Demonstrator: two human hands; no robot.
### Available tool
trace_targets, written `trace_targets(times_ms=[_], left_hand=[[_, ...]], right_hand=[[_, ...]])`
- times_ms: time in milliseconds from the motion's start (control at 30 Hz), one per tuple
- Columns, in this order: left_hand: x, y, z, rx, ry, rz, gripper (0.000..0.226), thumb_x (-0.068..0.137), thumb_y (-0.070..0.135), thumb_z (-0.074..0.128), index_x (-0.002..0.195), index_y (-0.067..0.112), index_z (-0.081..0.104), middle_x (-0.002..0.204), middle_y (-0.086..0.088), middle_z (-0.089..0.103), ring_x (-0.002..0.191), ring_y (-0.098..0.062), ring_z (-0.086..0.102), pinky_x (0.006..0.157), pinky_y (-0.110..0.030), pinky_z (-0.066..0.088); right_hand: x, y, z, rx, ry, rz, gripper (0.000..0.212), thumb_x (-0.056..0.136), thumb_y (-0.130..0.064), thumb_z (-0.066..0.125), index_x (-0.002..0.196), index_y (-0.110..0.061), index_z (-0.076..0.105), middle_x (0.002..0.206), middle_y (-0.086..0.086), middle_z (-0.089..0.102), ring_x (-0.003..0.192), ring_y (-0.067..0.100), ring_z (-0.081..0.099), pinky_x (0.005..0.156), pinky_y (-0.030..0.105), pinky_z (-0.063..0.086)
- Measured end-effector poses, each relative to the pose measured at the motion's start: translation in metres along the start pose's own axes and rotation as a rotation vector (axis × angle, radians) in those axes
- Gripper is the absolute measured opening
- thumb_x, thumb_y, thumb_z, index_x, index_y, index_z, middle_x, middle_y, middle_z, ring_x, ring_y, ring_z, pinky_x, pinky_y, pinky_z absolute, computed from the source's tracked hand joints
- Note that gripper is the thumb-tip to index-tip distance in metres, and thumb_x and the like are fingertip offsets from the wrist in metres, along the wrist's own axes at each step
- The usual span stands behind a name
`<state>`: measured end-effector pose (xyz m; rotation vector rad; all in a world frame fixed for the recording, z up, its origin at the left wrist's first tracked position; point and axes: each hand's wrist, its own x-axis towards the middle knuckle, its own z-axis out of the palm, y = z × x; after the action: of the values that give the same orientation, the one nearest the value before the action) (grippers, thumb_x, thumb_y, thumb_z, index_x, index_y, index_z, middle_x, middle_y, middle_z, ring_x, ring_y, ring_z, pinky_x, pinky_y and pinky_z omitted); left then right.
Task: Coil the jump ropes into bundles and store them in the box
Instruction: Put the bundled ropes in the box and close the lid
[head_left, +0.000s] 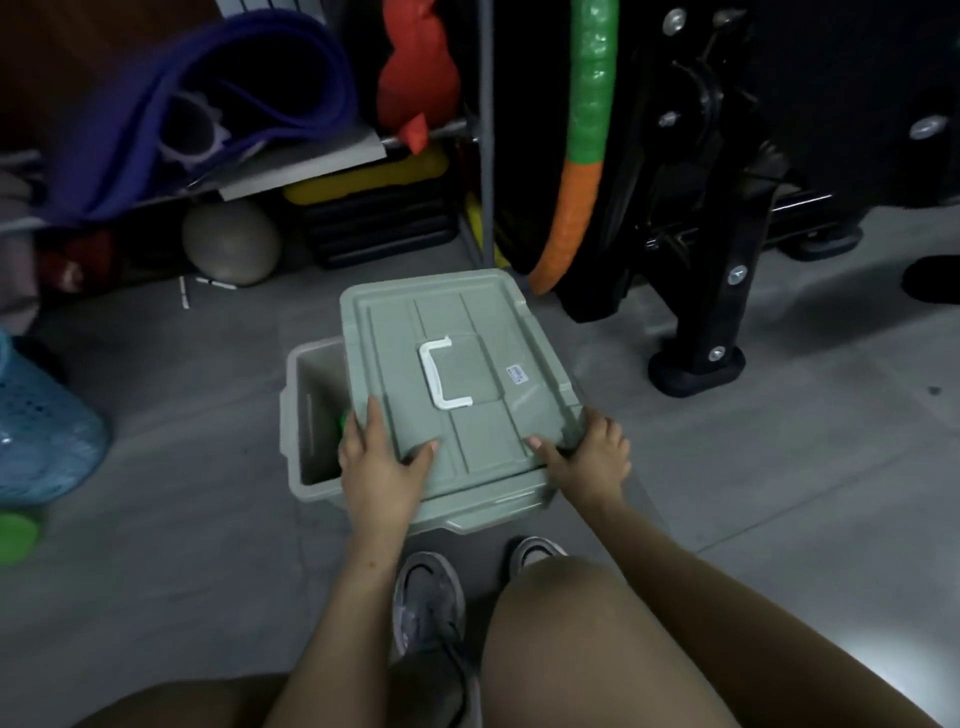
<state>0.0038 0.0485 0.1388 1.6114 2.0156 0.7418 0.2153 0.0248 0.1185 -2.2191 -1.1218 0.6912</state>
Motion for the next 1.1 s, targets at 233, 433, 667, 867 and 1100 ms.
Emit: trace_targets(times_ms=[233,433,667,867,1100], left_hand=[[0.02,-0.048,0.001,-0.011,0.069,-0.162,0.089,0.08,0.045,0.07,0.15,0.019,0.022,0.156,-0.019,0.015,0.143,-0.035,0.017,0.109,-0.049,0.029],[0.018,-0.068,0.023,0.016,-0.007,-0.26,0.094,0.079,0.05,0.068,0.151,0.025,0.014,0.157,-0.022,0.0,0.144,-0.037,0.008,0.115,-0.049,0.012],[0.024,-0.067,0.045,0.214,-0.079,-0.104,0.081,0.088,0.058,0.047,0.151,0.015,0.02,0.158,-0.015,-0.012,0.144,-0.032,-0.02,0.113,-0.046,-0.016],[0.024,-0.041,0.055,0.412,-0.162,-0.154,0.069,0.092,0.058,0.013,0.146,0.021,0.032,0.151,-0.018,0.029,0.143,-0.035,0.009,0.111,-0.051,0.003],[0.031,-0.024,0.057,0.344,0.021,0.238,0.036,0.073,0.034,0.04,0.083,0.022,0.073,0.085,-0.006,0.066,0.083,-0.031,0.057,0.078,-0.037,0.028]], right_hand=[[0.029,-0.034,0.052,-0.147,-0.12,-0.162,0.093,0.074,-0.06,0.065,0.141,-0.008,0.028,0.139,0.014,0.033,0.127,0.033,0.029,0.104,0.045,0.025],[0.057,-0.039,0.08,-0.242,-0.225,-0.265,0.098,0.076,-0.058,0.065,0.149,-0.013,0.017,0.148,0.011,0.025,0.133,0.032,0.024,0.109,0.042,0.02],[0.048,-0.039,0.09,-0.351,-0.058,-0.494,0.071,0.077,-0.063,0.051,0.134,-0.02,0.05,0.136,0.014,0.044,0.122,0.039,0.04,0.1,0.047,0.03],[0.046,-0.034,0.096,-0.476,-0.209,-0.521,0.073,0.081,-0.066,0.043,0.136,-0.018,0.048,0.135,0.012,0.046,0.133,0.034,0.029,0.11,0.042,0.021],[0.077,-0.037,0.079,-0.573,-0.153,-0.451,0.056,0.09,-0.053,0.047,0.139,-0.026,0.041,0.152,0.008,0.028,0.136,0.033,0.019,0.109,0.04,0.013]])
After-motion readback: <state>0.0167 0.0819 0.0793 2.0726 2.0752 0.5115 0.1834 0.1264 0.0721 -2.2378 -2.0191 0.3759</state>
